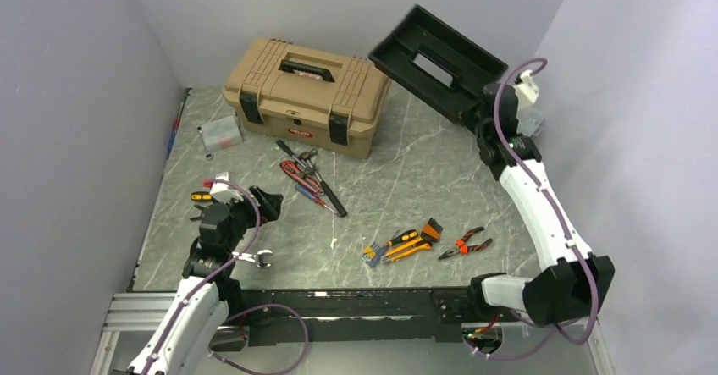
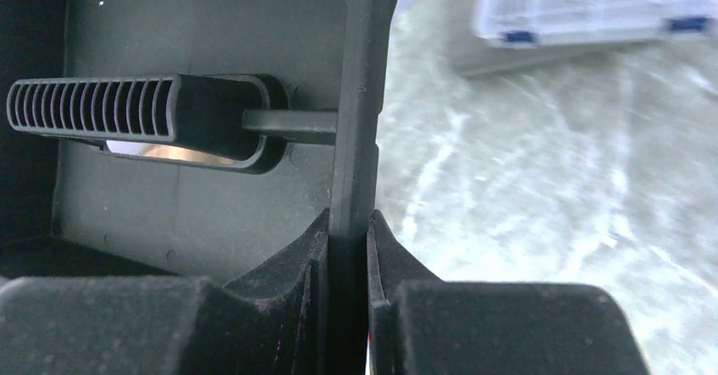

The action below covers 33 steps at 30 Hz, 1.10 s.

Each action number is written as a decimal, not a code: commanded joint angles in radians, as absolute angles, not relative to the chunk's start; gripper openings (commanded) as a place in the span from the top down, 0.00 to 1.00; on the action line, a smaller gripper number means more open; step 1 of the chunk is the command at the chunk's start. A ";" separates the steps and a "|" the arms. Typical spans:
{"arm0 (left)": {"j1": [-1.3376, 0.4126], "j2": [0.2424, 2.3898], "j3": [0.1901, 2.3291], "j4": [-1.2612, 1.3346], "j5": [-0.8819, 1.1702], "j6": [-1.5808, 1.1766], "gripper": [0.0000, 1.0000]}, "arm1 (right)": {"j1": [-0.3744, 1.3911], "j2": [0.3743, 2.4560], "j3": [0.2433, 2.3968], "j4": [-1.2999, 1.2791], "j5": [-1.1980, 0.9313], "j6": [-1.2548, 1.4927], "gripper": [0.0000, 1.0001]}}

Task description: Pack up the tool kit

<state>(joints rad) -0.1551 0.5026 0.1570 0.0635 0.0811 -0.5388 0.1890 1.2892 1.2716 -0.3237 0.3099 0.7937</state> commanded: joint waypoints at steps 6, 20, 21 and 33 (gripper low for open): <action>-0.160 0.515 0.169 0.106 0.080 -0.531 0.03 | 0.136 1.113 0.977 -0.401 0.610 0.879 1.00; -0.160 0.516 0.167 0.104 0.077 -0.529 0.01 | 0.076 1.229 0.687 -0.213 0.317 0.862 1.00; -0.160 0.516 0.167 0.104 0.078 -0.529 0.01 | 0.071 1.252 0.699 -0.219 0.296 0.859 1.00; -0.160 0.522 0.173 0.101 0.093 -0.524 0.01 | 0.028 1.327 0.724 -0.254 0.270 0.854 0.29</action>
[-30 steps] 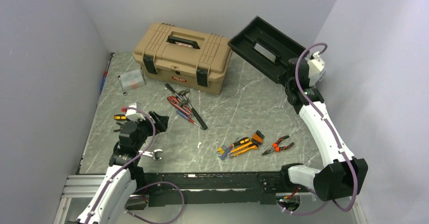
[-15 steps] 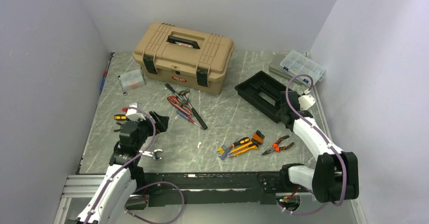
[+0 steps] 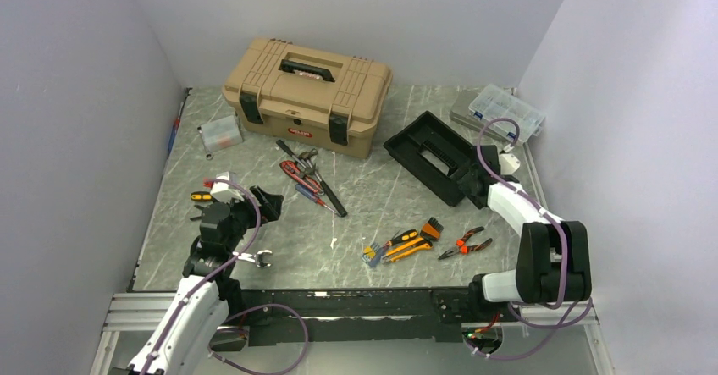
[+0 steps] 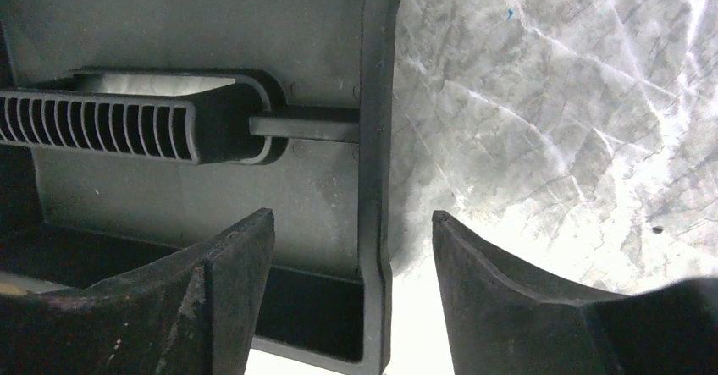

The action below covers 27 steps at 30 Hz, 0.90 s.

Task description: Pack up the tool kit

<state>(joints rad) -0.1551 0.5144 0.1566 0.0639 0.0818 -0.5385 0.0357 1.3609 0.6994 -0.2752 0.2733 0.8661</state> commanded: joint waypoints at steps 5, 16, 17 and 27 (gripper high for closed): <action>-0.159 0.553 0.185 0.098 0.104 -0.515 0.01 | 0.031 1.272 0.808 -0.324 0.257 0.678 0.20; -0.163 0.566 0.188 0.110 0.105 -0.516 0.01 | 0.180 1.079 0.913 -0.291 0.154 0.375 0.05; -0.163 0.565 0.188 0.109 0.102 -0.515 0.01 | 0.206 1.071 0.921 -0.271 0.128 0.349 0.05; -0.163 0.556 0.288 0.003 0.028 -0.595 0.01 | 0.372 1.249 1.143 -0.195 -0.122 0.248 0.03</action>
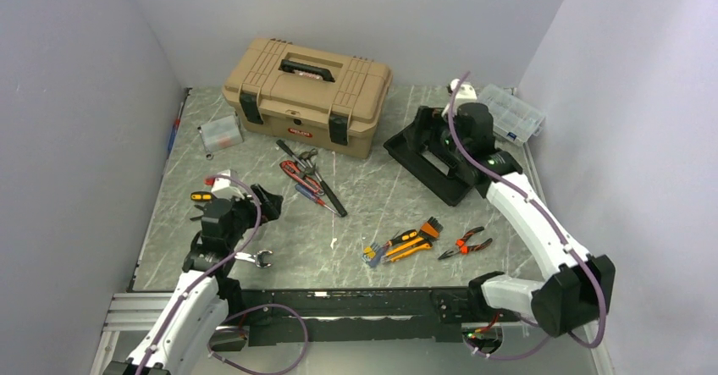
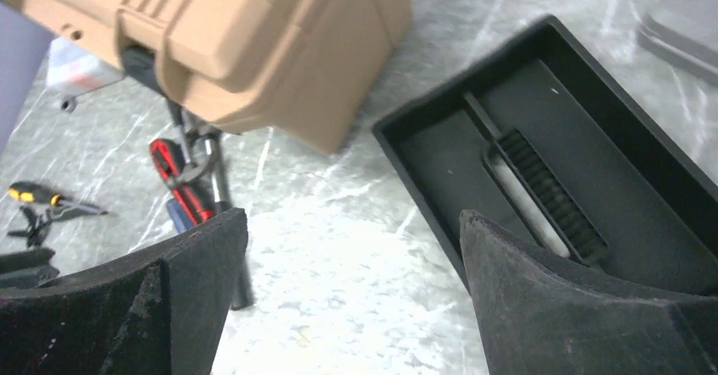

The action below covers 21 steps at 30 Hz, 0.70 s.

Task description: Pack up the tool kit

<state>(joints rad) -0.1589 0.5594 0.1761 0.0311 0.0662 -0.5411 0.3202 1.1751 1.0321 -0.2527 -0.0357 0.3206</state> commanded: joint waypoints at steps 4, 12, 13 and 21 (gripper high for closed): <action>-0.163 0.612 0.392 0.017 0.053 -0.689 0.01 | 0.427 1.355 1.293 -0.242 -0.113 0.237 0.03; -0.022 0.883 0.812 -0.170 0.050 -0.647 0.01 | 0.447 1.397 1.322 -0.215 -0.116 0.304 0.03; 0.008 0.928 0.849 -0.167 0.086 -0.650 0.01 | 0.449 1.406 1.329 -0.215 -0.124 0.311 0.03; 0.072 1.214 1.084 -0.122 0.003 -0.564 0.01 | 0.476 1.501 1.373 -0.215 -0.022 0.436 0.03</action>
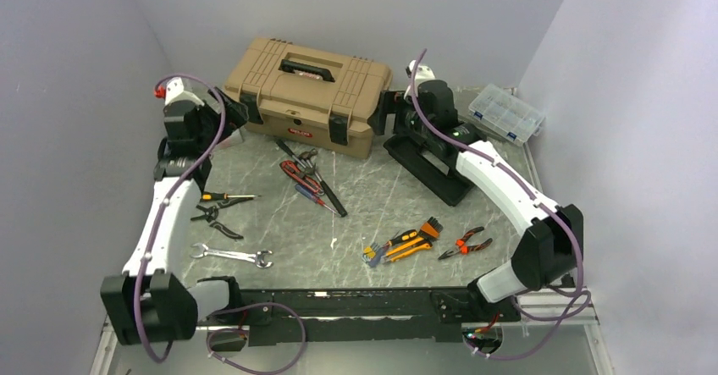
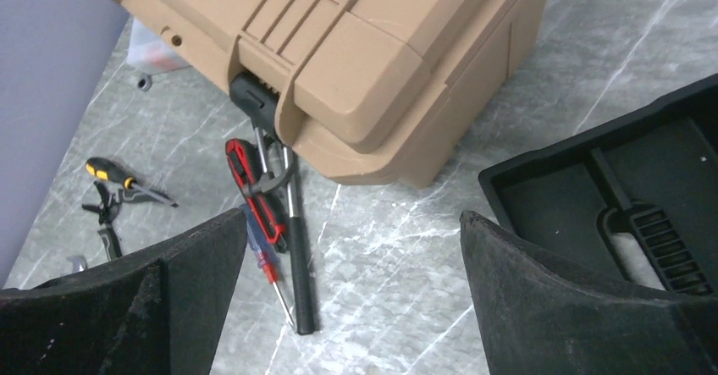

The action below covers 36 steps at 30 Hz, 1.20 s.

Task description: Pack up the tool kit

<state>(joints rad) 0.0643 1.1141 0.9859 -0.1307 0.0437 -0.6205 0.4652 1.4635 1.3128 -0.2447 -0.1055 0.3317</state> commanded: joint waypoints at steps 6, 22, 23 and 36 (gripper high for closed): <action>0.099 1.511 1.354 -0.148 0.004 -0.501 0.01 | 0.475 1.595 1.428 -0.240 0.117 0.616 0.02; 0.194 2.054 1.890 -0.079 0.379 -0.556 0.01 | 0.392 1.818 1.508 -0.076 -0.099 0.755 0.07; 0.198 2.080 1.911 -0.095 0.390 -0.568 0.01 | 0.385 1.828 1.508 -0.066 -0.122 0.771 0.07; 0.204 2.086 1.806 -0.148 0.577 -0.618 0.10 | 0.372 1.883 1.539 -0.083 -0.274 0.775 0.12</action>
<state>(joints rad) 0.2077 2.1571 1.9202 -0.1520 0.4587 -0.5823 0.3679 1.8740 1.5127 -0.0650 -0.2081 0.7906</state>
